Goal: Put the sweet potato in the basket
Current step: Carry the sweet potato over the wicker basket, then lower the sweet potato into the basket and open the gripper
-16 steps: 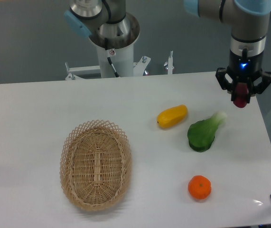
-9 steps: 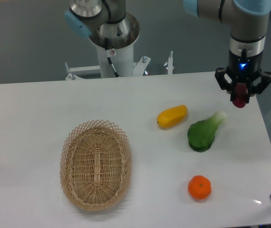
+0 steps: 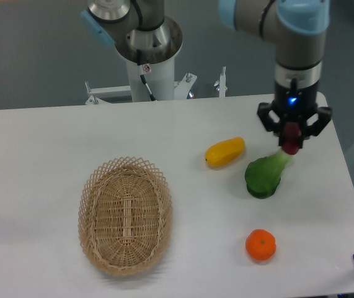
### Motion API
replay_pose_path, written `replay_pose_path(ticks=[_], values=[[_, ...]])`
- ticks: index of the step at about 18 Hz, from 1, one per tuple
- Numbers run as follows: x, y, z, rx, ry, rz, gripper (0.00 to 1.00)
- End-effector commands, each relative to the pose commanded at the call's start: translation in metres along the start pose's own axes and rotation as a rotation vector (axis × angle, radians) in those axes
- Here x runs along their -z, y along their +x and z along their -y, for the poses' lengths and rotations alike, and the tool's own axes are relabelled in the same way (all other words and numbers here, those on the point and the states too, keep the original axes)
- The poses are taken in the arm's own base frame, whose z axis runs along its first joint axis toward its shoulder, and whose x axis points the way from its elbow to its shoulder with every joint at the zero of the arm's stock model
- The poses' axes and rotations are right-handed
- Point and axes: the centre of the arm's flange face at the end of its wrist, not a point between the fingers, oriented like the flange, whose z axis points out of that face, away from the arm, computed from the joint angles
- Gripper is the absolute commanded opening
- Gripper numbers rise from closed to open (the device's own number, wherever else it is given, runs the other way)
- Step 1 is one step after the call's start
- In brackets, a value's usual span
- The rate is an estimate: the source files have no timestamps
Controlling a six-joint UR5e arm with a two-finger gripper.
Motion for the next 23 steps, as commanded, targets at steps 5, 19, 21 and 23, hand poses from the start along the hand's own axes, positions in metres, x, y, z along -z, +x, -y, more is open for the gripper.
replay_pose_path(ticks=[5,19,21,23], values=[[-0.013,0.054,0.040,0.089,0.006,-0.038,0.25],[-0.097,0.251,0.138,0.078,-0.027,-0.101,0.27],[-0.112,0.271,0.139,0.051,-0.050,-0.115,0.27],[-0.126,0.283,0.138,0.034,-0.061,-0.121,0.27]])
